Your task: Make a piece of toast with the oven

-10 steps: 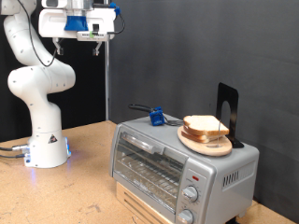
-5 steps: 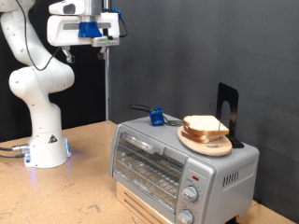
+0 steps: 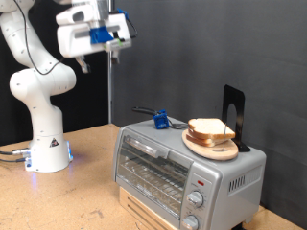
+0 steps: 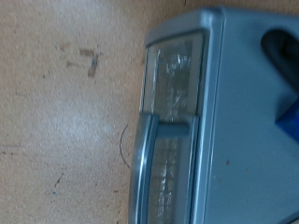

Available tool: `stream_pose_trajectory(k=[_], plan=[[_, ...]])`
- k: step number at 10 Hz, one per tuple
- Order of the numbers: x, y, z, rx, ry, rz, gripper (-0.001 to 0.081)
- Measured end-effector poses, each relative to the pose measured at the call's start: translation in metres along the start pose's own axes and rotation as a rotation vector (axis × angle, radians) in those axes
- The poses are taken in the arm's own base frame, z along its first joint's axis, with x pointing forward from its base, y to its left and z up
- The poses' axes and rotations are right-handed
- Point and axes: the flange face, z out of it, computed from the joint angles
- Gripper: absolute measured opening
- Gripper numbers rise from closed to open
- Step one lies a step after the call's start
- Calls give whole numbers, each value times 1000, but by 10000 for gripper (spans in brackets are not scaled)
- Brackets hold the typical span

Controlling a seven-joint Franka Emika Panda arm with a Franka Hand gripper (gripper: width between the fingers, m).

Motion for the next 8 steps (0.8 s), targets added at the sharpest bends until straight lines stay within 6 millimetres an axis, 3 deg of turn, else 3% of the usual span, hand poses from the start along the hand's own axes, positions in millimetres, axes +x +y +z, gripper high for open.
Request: stream_pose_trajectory(k=[2,5,8], plan=[[9,-13,27,-31,22,69,809],[11,-8,23,36,-3,34,809],[22,-14,46,79,7,87,809]])
